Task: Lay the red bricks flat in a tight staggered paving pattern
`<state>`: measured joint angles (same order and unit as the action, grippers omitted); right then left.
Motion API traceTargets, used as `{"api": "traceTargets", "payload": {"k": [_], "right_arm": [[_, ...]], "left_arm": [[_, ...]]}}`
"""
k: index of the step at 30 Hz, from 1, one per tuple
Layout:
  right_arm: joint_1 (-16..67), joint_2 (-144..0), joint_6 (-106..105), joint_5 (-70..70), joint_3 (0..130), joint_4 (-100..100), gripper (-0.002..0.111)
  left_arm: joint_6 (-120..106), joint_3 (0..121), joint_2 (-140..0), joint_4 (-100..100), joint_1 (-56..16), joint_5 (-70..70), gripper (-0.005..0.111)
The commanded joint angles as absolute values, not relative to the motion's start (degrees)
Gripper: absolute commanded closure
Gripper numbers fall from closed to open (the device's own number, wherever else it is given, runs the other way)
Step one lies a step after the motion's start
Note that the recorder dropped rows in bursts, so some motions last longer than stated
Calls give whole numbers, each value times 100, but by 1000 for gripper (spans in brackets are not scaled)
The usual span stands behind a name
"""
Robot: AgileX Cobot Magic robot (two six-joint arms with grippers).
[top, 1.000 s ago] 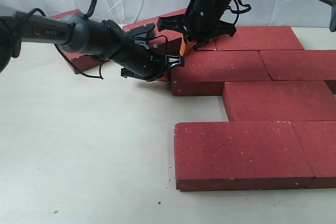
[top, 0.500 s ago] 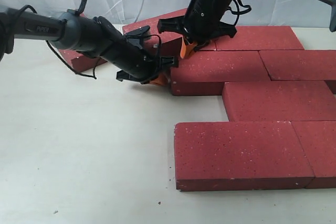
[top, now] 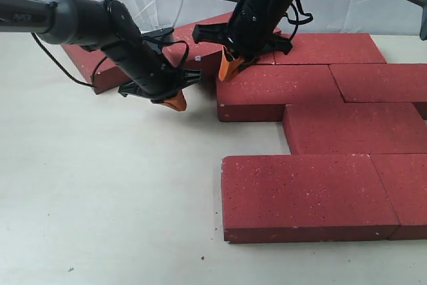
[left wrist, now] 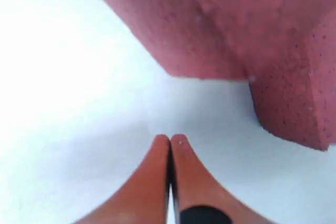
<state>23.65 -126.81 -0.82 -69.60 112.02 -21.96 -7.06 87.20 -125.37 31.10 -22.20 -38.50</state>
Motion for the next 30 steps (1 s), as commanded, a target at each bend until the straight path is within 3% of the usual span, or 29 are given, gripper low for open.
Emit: {"api": "traceTargets", "payload": {"k": [1,15,30], "right_arm": [[2342,-12445,-209,-6996,11191,-2298,109],[2248,-11491,-579,-6439,9498,-1794,109],[1000,-11486,-946,-6168,9416,-2304,109]], "left_arm": [[-617,8395,-12218,2845,-2218,-3914,107],[-617,7751,-10956,1749,-2218,-3751,107],[-617,7751,-9913,1451,-1632,-3695,107]]}}
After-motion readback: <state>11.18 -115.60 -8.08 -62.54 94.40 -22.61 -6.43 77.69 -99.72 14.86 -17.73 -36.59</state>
